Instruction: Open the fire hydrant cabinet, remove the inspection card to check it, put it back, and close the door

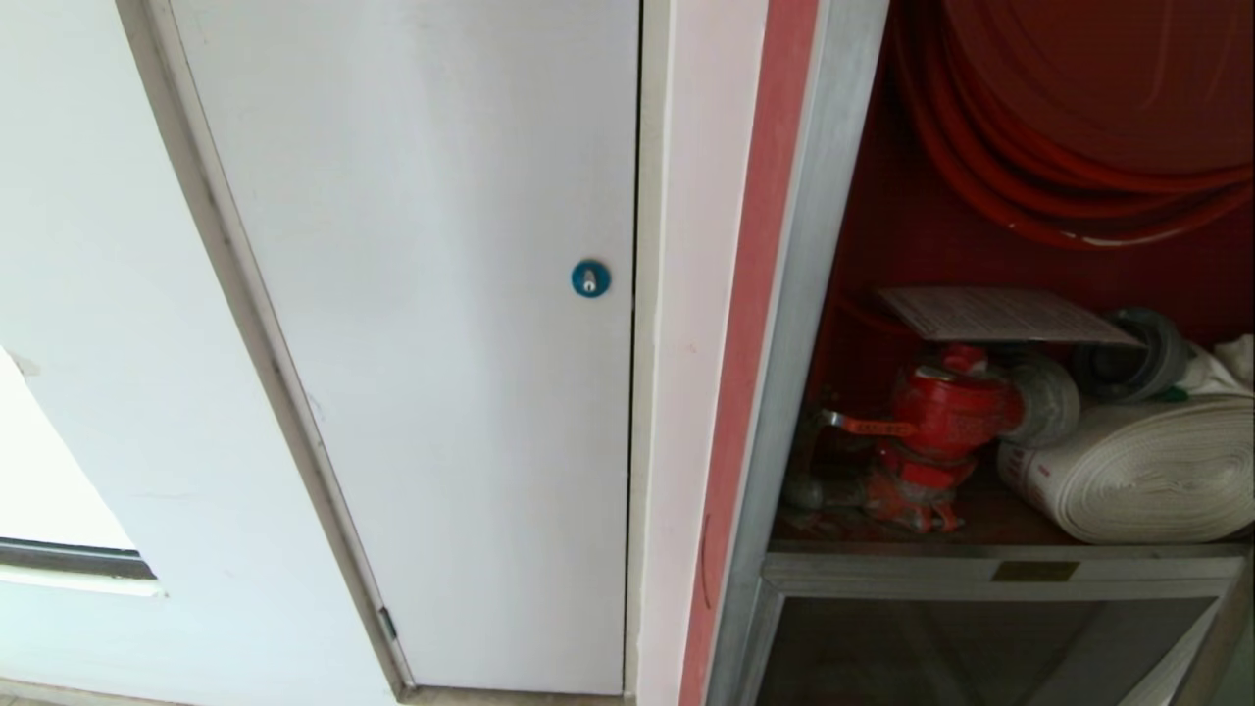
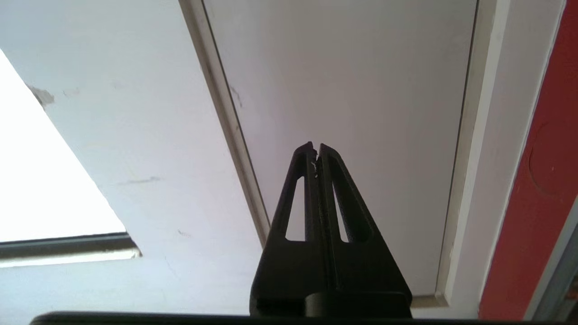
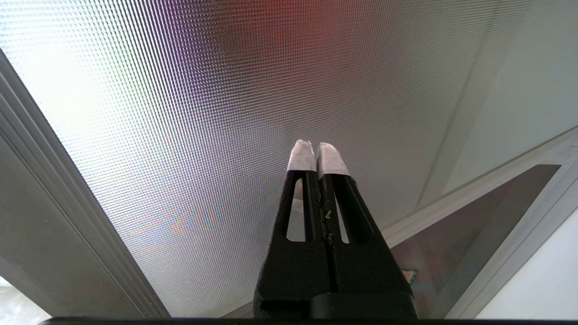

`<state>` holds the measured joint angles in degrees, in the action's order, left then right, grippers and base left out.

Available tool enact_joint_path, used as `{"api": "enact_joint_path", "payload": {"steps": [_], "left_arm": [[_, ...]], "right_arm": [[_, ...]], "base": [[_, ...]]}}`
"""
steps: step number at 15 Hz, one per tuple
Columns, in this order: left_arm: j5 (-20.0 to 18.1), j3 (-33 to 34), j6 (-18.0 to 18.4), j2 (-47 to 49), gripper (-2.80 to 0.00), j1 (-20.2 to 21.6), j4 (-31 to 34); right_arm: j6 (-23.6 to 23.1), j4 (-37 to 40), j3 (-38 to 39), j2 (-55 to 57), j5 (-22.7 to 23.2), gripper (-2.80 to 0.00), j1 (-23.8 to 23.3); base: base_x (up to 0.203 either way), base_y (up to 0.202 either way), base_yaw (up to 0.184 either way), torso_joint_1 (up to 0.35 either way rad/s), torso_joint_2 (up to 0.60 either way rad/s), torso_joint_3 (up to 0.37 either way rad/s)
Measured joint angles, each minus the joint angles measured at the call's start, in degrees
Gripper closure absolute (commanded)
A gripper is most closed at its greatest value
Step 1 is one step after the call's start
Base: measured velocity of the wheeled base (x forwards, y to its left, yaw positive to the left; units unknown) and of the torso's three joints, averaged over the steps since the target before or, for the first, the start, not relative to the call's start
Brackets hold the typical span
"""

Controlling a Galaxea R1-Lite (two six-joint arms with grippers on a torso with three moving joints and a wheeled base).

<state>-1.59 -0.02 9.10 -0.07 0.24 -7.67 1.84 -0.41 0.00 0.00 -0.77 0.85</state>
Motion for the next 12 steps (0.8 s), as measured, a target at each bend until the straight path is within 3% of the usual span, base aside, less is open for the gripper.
{"api": "enact_joint_path", "payload": {"steps": [6,8,12], "left_arm": [[-0.16,0.02,-2.40,-0.04,0.00,0.00,6.79],[-0.19,0.02,-5.14,-0.04,0.00,0.00,6.98],[-0.08,0.02,-6.41,-0.04,0.00,-0.04,7.01]], "right_arm": [[-0.01,0.00,0.00,0.00,0.00,0.00,0.05],[0.00,0.00,0.00,0.00,-0.02,0.00,0.02],[0.00,0.00,0.00,0.00,-0.02,0.00,-0.01]], "base": [[0.000,0.000,0.000,0.000,0.00,0.000],[0.000,0.000,0.000,0.000,0.00,0.000],[0.000,0.000,0.000,0.000,0.00,0.000]]}}
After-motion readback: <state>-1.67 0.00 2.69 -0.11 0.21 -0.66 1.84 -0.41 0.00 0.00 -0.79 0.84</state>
